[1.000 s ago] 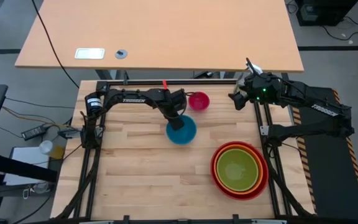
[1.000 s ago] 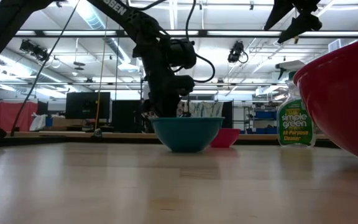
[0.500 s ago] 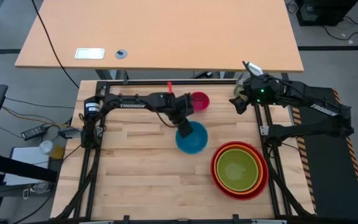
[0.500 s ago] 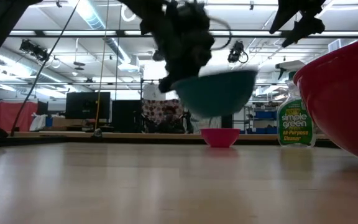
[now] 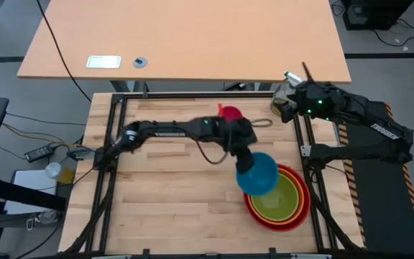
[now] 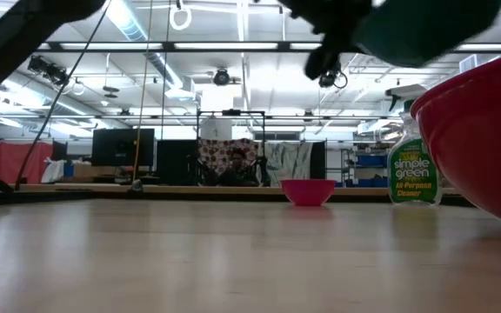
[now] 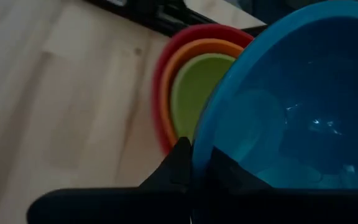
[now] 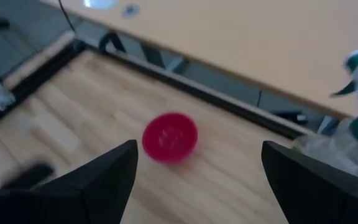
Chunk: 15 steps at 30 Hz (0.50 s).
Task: Nest bowls inside each other
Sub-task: Stack the blue bowl on top of the green bowl
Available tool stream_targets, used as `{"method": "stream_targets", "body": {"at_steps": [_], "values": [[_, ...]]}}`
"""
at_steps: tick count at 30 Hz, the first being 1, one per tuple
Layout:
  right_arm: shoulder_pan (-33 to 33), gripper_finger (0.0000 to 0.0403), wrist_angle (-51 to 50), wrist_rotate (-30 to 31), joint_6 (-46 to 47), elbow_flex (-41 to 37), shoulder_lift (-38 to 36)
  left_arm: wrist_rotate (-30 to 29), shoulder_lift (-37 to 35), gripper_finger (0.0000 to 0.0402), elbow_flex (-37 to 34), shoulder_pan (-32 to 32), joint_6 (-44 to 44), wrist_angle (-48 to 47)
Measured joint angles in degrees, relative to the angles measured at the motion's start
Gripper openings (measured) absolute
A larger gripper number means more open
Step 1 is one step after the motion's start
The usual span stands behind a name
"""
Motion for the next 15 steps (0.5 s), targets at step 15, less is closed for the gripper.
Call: {"method": "stream_targets", "body": {"at_steps": [15], "values": [[0.1,0.0347,5.9,0.2,1.3,0.0,-1.3,-3.9,9.5,0.0017,3.5,-5.8,1.5,12.5]]}}
